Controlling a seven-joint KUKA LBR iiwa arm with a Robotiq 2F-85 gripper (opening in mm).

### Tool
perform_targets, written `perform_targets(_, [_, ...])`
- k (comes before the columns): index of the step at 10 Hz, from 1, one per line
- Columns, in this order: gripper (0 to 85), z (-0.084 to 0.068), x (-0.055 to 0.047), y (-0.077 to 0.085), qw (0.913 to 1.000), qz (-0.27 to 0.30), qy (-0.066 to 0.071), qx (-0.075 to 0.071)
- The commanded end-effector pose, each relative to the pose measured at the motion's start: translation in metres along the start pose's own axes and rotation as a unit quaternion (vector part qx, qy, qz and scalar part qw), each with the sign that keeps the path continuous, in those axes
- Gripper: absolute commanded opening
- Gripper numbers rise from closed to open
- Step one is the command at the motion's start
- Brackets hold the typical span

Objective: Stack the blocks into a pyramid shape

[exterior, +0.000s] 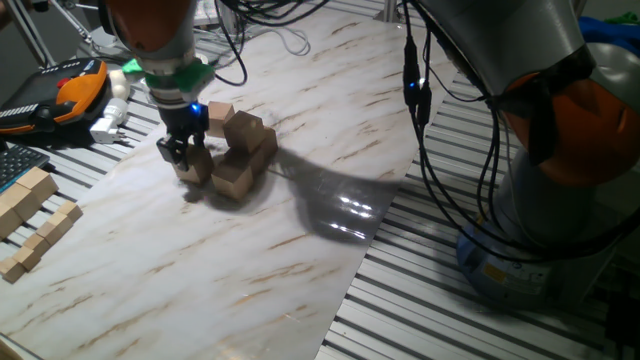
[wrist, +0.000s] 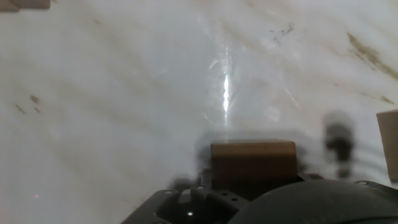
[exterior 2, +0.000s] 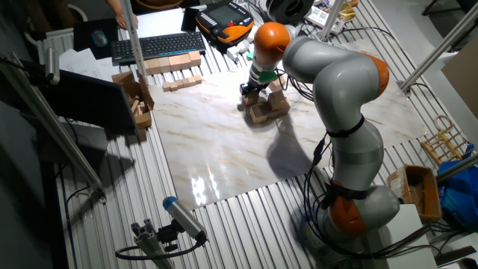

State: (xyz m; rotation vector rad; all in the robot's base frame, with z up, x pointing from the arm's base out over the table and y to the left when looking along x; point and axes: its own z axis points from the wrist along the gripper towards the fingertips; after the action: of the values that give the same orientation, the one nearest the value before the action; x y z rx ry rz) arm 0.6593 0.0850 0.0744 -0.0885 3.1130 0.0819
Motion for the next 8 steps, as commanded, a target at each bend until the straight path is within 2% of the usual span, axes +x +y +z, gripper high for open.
perform_targets(1, [0.0,-0.012,0.004,0.001,0.9999,0.008,0.006,-0.004])
perform_targets(4, [0.0,-0.05,0.025,0.011,0.9993,0.031,0.018,0.008])
perform_targets(6, [0.0,-0.067,0.043,0.008,0.9995,0.023,0.018,0.013])
perform_targets(7, [0.0,-0.073,0.05,0.006,0.9994,0.018,0.019,0.024])
perform_targets(8, [0.0,-0.077,0.057,0.003,0.9993,0.017,0.018,0.028])
